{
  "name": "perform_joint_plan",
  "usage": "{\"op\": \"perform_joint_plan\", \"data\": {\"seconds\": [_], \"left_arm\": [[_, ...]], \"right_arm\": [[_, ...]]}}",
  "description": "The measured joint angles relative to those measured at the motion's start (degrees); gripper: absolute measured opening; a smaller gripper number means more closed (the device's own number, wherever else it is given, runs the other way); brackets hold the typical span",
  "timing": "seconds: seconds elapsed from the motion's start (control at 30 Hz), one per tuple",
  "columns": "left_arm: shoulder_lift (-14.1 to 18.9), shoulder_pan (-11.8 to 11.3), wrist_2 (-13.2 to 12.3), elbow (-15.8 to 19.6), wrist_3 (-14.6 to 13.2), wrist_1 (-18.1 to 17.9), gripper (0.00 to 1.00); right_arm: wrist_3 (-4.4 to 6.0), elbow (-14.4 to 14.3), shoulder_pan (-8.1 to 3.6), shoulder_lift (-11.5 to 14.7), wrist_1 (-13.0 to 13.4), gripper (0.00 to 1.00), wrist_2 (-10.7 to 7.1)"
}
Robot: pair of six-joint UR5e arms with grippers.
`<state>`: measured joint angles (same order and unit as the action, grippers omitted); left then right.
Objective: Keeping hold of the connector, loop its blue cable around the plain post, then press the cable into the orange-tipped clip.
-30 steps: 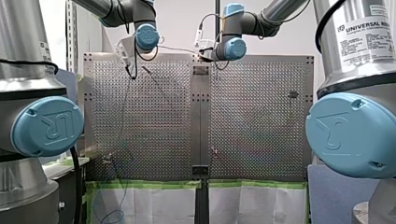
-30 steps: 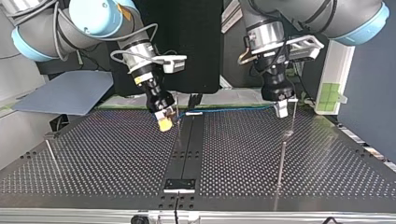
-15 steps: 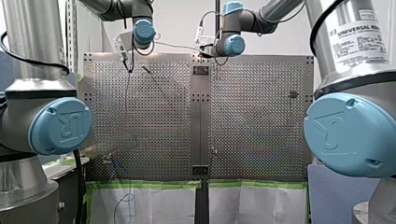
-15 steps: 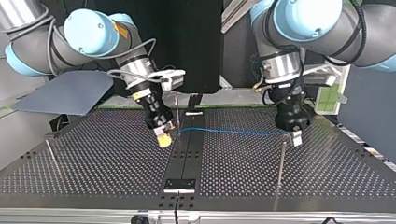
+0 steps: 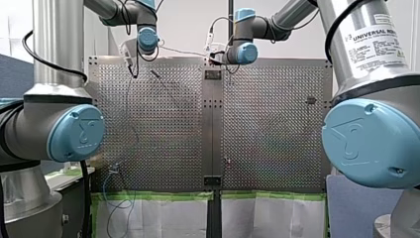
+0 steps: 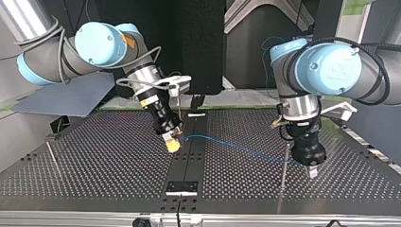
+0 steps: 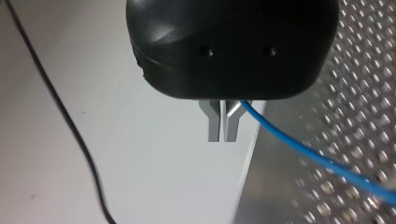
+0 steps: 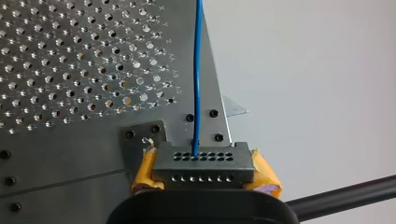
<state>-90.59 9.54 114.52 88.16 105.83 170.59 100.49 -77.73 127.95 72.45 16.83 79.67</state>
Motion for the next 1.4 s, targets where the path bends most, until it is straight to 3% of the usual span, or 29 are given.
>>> {"op": "perform_joint_plan", "data": {"seconds": [0.5,0.8,1.1,1.4], "left_arm": [[-3.0,-7.6,-7.6,-0.3,3.9,-1.3,0.08],[-7.2,-12.9,-12.9,-0.3,4.2,-1.6,0.08],[-7.7,-17.7,-16.7,-0.2,4.9,-1.8,0.08],[-8.1,-17.5,-18.0,0.6,4.6,-1.7,0.08]], "right_arm": [[-0.09,0.6,-0.77,-2.1,1.4,0.00,-0.20],[0.04,1.2,-1.27,-2.6,1.8,0.00,-1.32],[-0.07,1.7,-1.34,-3.4,1.6,0.00,-1.19],[-0.31,1.7,-1.34,-5.1,2.5,0.00,-0.14]]}}
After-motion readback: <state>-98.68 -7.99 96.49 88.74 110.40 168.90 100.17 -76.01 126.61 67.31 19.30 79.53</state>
